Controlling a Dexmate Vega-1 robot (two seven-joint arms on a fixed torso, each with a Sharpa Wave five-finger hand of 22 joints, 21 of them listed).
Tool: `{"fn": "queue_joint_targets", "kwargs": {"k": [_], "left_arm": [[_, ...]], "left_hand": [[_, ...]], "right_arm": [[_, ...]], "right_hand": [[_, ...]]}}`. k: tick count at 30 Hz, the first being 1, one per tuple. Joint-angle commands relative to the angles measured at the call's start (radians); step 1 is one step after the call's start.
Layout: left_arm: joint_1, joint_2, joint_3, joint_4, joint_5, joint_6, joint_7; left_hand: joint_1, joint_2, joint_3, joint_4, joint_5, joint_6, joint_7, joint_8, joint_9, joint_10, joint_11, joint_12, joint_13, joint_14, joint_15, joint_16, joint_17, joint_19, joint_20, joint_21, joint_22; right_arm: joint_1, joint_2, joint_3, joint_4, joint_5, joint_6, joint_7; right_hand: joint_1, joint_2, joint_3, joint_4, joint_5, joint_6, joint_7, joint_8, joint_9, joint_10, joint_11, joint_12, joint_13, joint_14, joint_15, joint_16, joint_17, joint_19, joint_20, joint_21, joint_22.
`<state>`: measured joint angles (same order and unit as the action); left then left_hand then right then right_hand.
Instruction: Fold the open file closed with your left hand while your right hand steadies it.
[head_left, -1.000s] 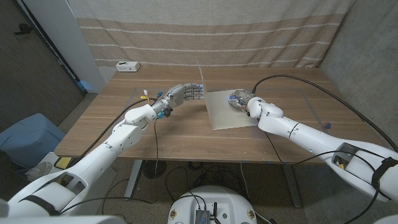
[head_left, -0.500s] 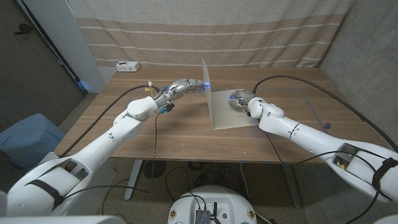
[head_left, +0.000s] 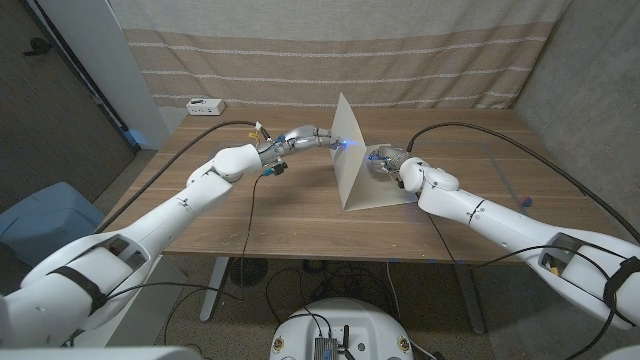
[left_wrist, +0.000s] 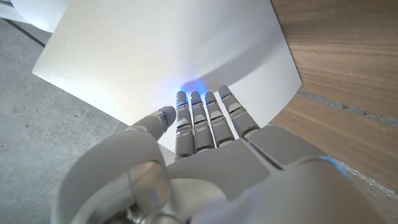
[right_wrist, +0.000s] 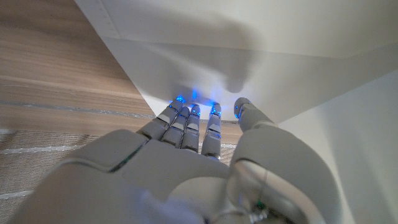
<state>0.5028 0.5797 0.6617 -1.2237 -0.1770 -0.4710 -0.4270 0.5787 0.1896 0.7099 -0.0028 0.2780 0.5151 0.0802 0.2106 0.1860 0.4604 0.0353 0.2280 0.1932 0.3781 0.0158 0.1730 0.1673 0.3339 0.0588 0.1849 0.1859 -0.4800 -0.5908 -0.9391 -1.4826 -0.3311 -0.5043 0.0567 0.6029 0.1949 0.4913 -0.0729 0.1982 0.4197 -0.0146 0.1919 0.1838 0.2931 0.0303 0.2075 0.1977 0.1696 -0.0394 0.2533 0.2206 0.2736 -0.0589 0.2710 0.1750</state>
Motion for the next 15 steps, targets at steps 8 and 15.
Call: {"fn": "queue_joint_targets", "kwargs": {"k": [8,15], "left_arm": [[-0.068,-0.014,0.063,0.025,0.199,-0.032,0.089],[-0.077,-0.025,0.08,0.042,0.217,-0.039,0.092]], "left_hand": [[-0.006,-0.007,0.011,-0.004,-0.005,-0.002,-0.009,-0.007,0.004,-0.006,-0.012,-0.005,0.003,-0.022,-0.005,-0.006,0.001,-0.014,-0.003,0.003,0.001],[-0.011,-0.008,0.012,-0.004,-0.007,-0.008,-0.013,-0.012,0.004,-0.013,-0.015,-0.009,0.003,-0.03,-0.007,-0.005,0.002,-0.018,-0.003,0.005,0.0]], "right_arm": [[-0.031,-0.022,0.034,-0.051,0.004,0.033,-0.027],[-0.045,-0.03,0.063,-0.083,0.014,0.061,-0.051]], "right_hand": [[0.011,0.001,0.004,0.005,0.001,0.011,-0.001,0.0,0.004,0.008,-0.002,0.0,0.002,0.017,-0.017,0.008,0.005,0.046,0.021,0.003,0.002],[0.014,0.006,0.01,0.009,0.002,0.014,-0.002,0.0,0.004,0.01,0.001,0.001,0.002,0.025,-0.015,0.012,0.007,0.054,0.022,0.003,0.002]]}}
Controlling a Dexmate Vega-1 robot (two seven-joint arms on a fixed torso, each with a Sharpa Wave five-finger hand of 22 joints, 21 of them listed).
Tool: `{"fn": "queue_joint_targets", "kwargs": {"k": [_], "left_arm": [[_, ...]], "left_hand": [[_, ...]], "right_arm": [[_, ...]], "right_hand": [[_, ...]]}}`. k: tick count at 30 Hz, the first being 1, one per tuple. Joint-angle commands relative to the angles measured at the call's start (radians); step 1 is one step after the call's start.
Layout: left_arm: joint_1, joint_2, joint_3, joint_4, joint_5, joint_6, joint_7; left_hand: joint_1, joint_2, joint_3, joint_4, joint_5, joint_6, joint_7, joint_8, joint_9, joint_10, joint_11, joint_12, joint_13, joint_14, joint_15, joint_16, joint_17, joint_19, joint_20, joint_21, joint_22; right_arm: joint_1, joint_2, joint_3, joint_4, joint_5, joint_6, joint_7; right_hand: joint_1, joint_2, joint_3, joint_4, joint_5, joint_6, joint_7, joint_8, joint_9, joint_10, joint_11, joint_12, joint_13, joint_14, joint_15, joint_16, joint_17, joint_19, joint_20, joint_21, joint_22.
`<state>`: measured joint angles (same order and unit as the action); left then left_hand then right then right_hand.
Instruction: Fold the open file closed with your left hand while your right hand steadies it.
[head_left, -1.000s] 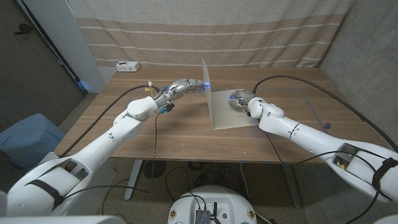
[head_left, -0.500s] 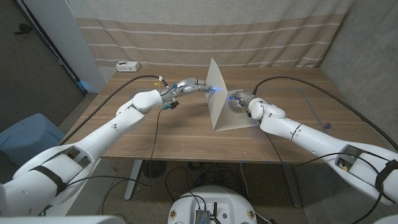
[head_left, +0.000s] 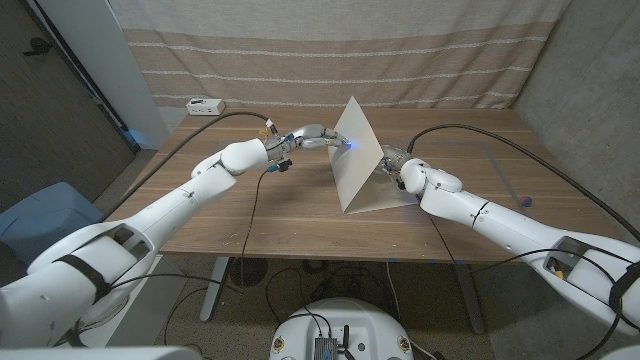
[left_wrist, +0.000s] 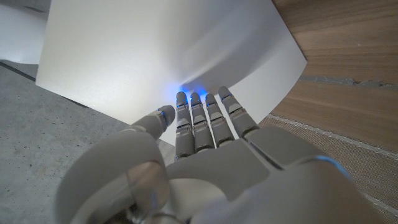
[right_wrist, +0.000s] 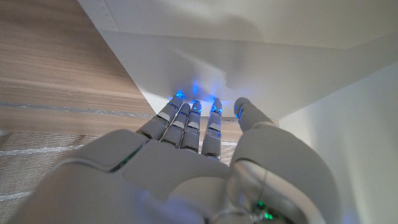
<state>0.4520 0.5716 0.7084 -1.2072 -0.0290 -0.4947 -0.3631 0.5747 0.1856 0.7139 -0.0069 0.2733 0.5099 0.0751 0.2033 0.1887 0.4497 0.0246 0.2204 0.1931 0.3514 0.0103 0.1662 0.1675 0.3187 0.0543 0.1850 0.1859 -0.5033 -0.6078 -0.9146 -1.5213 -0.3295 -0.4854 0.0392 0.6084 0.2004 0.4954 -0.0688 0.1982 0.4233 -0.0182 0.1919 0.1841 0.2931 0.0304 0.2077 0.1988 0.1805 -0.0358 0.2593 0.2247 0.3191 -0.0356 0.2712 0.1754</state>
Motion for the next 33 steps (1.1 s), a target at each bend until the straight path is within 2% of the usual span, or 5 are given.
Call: {"fn": "queue_joint_targets", "kwargs": {"k": [1,8,16,33], "left_arm": [[-0.027,-0.019,0.035,0.029,0.071,-0.017,0.029],[-0.036,-0.028,0.048,0.046,0.078,-0.023,0.023],[-0.048,-0.038,0.06,0.066,0.083,-0.027,0.015],[-0.106,-0.099,0.107,0.17,0.1,-0.052,-0.01]], "left_hand": [[-0.009,-0.004,0.007,-0.001,-0.003,-0.006,-0.009,-0.006,0.002,-0.006,-0.008,-0.003,0.003,-0.007,-0.002,0.001,0.002,-0.004,0.002,0.005,0.0],[-0.015,-0.006,0.005,-0.002,-0.007,-0.013,-0.009,-0.011,0.002,-0.013,-0.008,-0.007,0.003,-0.016,-0.004,0.002,0.002,-0.01,0.005,0.006,0.0],[-0.02,-0.009,0.003,-0.005,-0.01,-0.015,-0.009,-0.012,0.002,-0.015,-0.007,-0.008,0.004,-0.022,-0.005,0.003,0.002,-0.014,0.004,0.007,0.0],[-0.027,-0.003,0.005,-0.01,-0.015,-0.015,-0.009,-0.013,0.003,-0.019,-0.007,-0.011,0.004,-0.029,-0.001,0.005,0.001,-0.019,0.003,0.01,-0.001]], "right_arm": [[-0.025,-0.014,0.045,-0.046,0.018,0.053,-0.039],[-0.034,-0.018,0.075,-0.065,0.017,0.062,-0.076],[-0.05,-0.029,0.106,-0.094,0.009,0.033,-0.114],[-0.115,-0.06,0.192,-0.151,0.017,0.004,-0.245]], "right_hand": [[0.008,0.0,0.005,0.006,0.002,0.01,0.002,0.0,0.004,0.01,0.0,0.0,0.001,0.016,-0.018,0.007,0.003,0.009,-0.001,0.003,0.001],[0.003,-0.006,0.001,0.01,0.0,0.009,0.001,-0.001,0.004,0.012,0.002,0.0,0.001,0.018,-0.017,0.008,0.004,0.017,0.004,0.004,0.001],[0.001,-0.008,-0.001,0.012,0.0,0.009,0.001,-0.001,0.004,0.013,0.003,0.001,0.001,0.022,-0.017,0.01,0.005,0.022,0.005,0.004,0.001],[0.009,-0.008,0.002,0.005,0.0,0.014,0.001,0.0,0.004,0.013,-0.002,-0.001,0.0,0.021,-0.017,0.008,0.003,0.023,0.004,-0.001,0.001]]}}
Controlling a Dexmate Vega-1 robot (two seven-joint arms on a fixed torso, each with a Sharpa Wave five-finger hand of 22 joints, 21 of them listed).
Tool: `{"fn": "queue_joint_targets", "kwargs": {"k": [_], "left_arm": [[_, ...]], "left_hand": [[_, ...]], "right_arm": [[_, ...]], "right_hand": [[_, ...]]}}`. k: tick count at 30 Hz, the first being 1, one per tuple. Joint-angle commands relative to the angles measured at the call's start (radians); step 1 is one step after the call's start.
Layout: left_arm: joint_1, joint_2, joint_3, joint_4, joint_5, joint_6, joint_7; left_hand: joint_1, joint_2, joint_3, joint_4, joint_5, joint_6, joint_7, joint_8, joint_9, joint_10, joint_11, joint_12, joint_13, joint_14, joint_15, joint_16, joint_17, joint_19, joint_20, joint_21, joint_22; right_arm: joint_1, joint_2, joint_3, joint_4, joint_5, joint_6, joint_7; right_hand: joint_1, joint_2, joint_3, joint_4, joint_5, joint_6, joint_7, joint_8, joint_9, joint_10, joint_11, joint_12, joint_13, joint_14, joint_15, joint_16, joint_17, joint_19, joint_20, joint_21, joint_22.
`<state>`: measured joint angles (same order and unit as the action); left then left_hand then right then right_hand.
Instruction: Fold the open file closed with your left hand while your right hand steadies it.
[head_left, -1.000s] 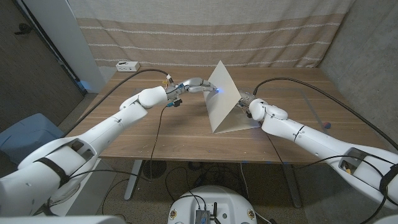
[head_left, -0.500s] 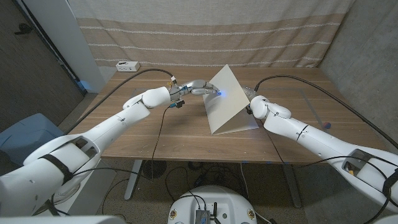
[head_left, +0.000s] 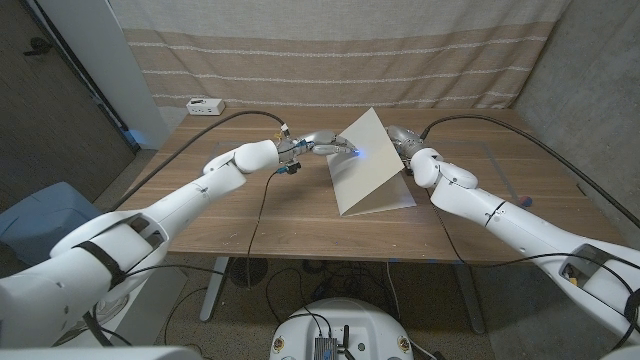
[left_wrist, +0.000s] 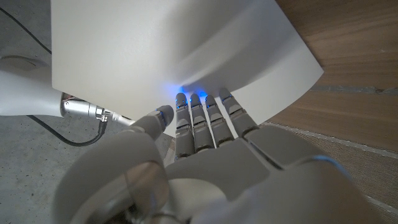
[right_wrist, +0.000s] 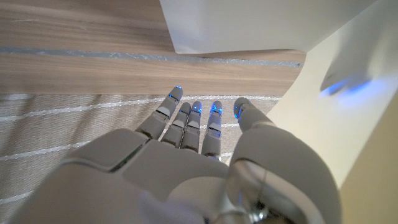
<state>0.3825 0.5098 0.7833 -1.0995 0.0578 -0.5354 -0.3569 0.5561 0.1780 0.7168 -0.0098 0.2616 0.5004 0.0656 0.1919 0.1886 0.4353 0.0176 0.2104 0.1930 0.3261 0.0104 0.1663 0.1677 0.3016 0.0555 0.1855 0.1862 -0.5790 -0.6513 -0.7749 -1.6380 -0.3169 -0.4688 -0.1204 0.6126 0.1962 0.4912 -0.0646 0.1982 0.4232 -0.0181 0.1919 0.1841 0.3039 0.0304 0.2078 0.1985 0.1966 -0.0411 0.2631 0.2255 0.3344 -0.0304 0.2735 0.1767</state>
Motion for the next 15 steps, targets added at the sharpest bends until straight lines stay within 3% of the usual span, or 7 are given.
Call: {"fn": "queue_joint_targets", "kwargs": {"k": [1,15], "left_arm": [[-0.039,-0.039,0.034,0.065,0.014,-0.01,-0.017],[-0.062,-0.057,0.063,0.093,0.034,0.004,-0.026]], "left_hand": [[-0.008,0.004,0.002,-0.007,-0.003,-0.005,0.0,-0.001,0.003,-0.006,-0.001,-0.001,0.004,-0.005,-0.002,0.005,0.001,-0.002,0.001,0.01,-0.001],[-0.012,0.008,0.002,-0.01,-0.007,-0.008,-0.001,-0.003,0.004,-0.009,0.0,-0.002,0.004,-0.01,0.0,0.007,0.002,-0.007,0.0,0.011,-0.001]], "right_arm": [[-0.042,-0.017,0.055,-0.036,0.004,-0.013,-0.092],[-0.07,-0.026,0.091,-0.051,-0.003,-0.016,-0.17]], "right_hand": [[0.005,-0.004,0.006,0.0,0.0,0.014,0.001,0.0,0.004,0.002,-0.003,-0.001,0.001,0.005,-0.012,0.004,0.002,0.007,-0.001,-0.003,0.0],[0.014,-0.004,0.01,-0.006,0.001,0.018,-0.002,0.001,0.004,-0.002,-0.01,-0.003,0.001,-0.005,-0.018,-0.002,0.0,-0.005,0.002,-0.013,0.0]]}}
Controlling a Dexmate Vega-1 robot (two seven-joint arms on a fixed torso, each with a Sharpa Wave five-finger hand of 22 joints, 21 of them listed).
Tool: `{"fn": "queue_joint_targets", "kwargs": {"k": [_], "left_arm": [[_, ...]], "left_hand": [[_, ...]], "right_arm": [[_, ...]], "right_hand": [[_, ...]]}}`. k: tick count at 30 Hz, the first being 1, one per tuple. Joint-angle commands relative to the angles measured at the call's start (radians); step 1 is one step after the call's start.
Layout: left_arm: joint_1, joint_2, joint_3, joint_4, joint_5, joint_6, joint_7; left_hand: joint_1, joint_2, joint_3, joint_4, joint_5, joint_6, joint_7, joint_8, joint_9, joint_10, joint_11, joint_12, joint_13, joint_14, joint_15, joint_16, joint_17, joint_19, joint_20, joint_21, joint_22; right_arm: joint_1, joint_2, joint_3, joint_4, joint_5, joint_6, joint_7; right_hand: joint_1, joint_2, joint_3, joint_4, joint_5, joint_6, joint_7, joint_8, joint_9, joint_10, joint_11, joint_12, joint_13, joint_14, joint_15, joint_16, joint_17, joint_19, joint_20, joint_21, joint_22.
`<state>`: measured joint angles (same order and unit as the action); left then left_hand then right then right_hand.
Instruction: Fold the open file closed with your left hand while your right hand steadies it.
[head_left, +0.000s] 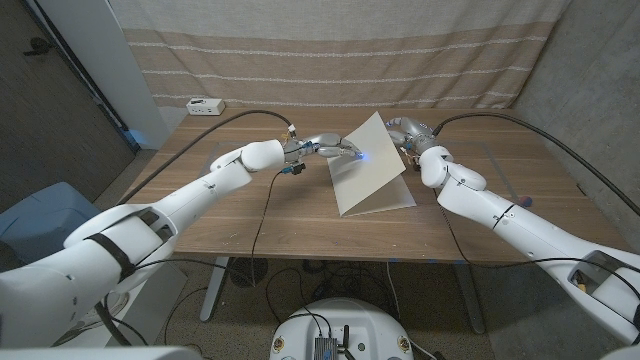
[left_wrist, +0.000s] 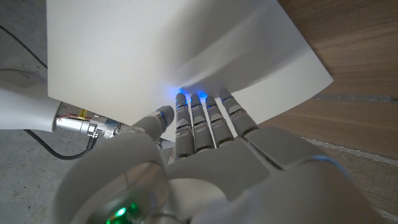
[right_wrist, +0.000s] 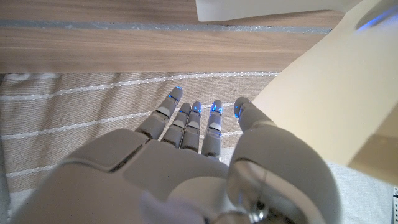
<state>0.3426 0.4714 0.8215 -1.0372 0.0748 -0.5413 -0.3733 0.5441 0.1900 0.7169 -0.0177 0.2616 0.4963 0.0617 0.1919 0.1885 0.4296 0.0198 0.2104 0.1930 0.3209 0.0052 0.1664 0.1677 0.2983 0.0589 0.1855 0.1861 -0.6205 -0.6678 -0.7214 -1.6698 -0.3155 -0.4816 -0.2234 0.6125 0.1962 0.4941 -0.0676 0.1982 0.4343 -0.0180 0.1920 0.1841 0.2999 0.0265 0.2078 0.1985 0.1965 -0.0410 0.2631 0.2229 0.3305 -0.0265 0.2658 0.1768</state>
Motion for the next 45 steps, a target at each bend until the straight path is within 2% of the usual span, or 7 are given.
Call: {"fn": "queue_joint_targets", "kwargs": {"k": [1,8,17,21,33,37,45], "left_arm": [[-0.024,-0.02,0.027,0.032,0.02,0.012,-0.01],[-0.043,-0.033,0.043,0.058,0.03,0.013,-0.019],[-0.048,-0.035,0.05,0.066,0.041,0.01,-0.004],[-0.035,-0.014,0.041,0.023,0.045,0.032,0.007],[0.029,0.1,0.016,-0.21,0.177,0.205,0.098],[0.038,0.11,0.004,-0.217,0.18,0.219,0.112],[0.044,0.126,-0.005,-0.227,0.189,0.23,0.123]], "left_hand": [[0.0,-0.005,0.002,-0.003,-0.007,-0.003,0.003,-0.002,0.004,-0.004,-0.003,-0.003,0.004,-0.004,0.004,0.007,0.001,-0.004,-0.003,0.011,-0.001],[-0.001,-0.003,0.004,-0.006,-0.008,-0.002,0.004,-0.002,0.004,0.0,-0.003,-0.001,0.005,-0.004,0.004,0.008,0.001,-0.004,-0.003,0.012,-0.001],[-0.006,-0.004,0.006,-0.005,-0.01,0.001,0.005,-0.001,0.004,-0.001,-0.002,-0.001,0.005,-0.003,0.002,0.009,0.001,-0.005,-0.005,0.014,-0.001],[-0.013,-0.01,0.002,-0.004,-0.012,0.0,0.004,-0.002,0.005,-0.002,-0.002,-0.002,0.005,-0.003,0.003,0.01,0.001,-0.004,-0.005,0.015,-0.001],[-0.1,-0.064,-0.062,0.018,-0.044,-0.02,-0.001,-0.006,0.005,-0.032,0.0,-0.011,0.005,-0.024,0.007,0.009,0.004,-0.01,0.024,0.018,-0.002],[-0.108,-0.066,-0.067,0.019,-0.047,-0.022,-0.003,-0.006,0.005,-0.036,-0.001,-0.012,0.005,-0.028,0.01,0.008,0.004,-0.013,0.036,0.017,-0.001],[-0.115,-0.066,-0.07,0.019,-0.049,-0.023,-0.004,-0.006,0.004,-0.037,0.005,-0.011,0.005,-0.031,0.01,0.008,0.004,-0.014,0.035,0.018,-0.001]], "right_arm": [[-0.032,-0.007,0.04,-0.019,-0.007,-0.004,-0.08],[-0.048,-0.004,0.055,-0.022,-0.018,0.011,-0.136],[-0.034,-0.009,0.027,-0.016,-0.019,0.041,-0.083],[-0.022,-0.007,0.005,-0.006,-0.019,0.058,-0.041],[0.021,0.021,-0.063,0.045,-0.029,0.071,0.07],[0.028,0.03,-0.074,0.062,-0.024,0.076,0.092],[0.041,0.045,-0.093,0.085,-0.027,0.071,0.116]], "right_hand": [[0.014,-0.003,0.007,-0.003,0.001,0.006,-0.002,0.001,0.004,0.003,-0.007,-0.003,0.001,-0.004,-0.017,-0.001,0.003,-0.001,-0.002,-0.006,0.0],[0.019,0.001,0.011,-0.004,0.002,0.009,-0.006,0.001,0.004,0.005,-0.009,-0.002,0.001,-0.004,-0.02,-0.002,0.002,-0.003,-0.005,-0.008,0.0],[0.025,0.002,0.015,-0.006,0.004,0.014,-0.007,0.002,0.004,0.016,-0.01,0.002,0.001,0.005,-0.021,0.001,0.002,0.004,-0.007,-0.009,0.0],[0.026,0.002,0.016,-0.005,0.004,0.018,-0.005,0.003,0.004,0.02,-0.005,0.003,0.0,0.011,-0.018,0.004,0.003,0.01,-0.009,-0.008,0.0],[0.022,0.0,0.014,0.001,0.003,0.024,-0.003,0.003,0.004,0.025,-0.003,0.004,0.001,0.016,-0.02,0.007,0.005,0.016,-0.008,-0.009,0.0],[0.015,-0.006,0.008,0.006,0.001,0.024,-0.001,0.003,0.004,0.027,0.0,0.003,0.001,0.019,-0.018,0.008,0.006,0.018,-0.006,-0.01,0.0],[0.011,-0.006,0.004,0.01,0.0,0.024,-0.001,0.002,0.004,0.029,0.005,0.004,0.001,0.019,-0.013,0.009,0.007,0.02,-0.004,-0.011,0.0]]}}
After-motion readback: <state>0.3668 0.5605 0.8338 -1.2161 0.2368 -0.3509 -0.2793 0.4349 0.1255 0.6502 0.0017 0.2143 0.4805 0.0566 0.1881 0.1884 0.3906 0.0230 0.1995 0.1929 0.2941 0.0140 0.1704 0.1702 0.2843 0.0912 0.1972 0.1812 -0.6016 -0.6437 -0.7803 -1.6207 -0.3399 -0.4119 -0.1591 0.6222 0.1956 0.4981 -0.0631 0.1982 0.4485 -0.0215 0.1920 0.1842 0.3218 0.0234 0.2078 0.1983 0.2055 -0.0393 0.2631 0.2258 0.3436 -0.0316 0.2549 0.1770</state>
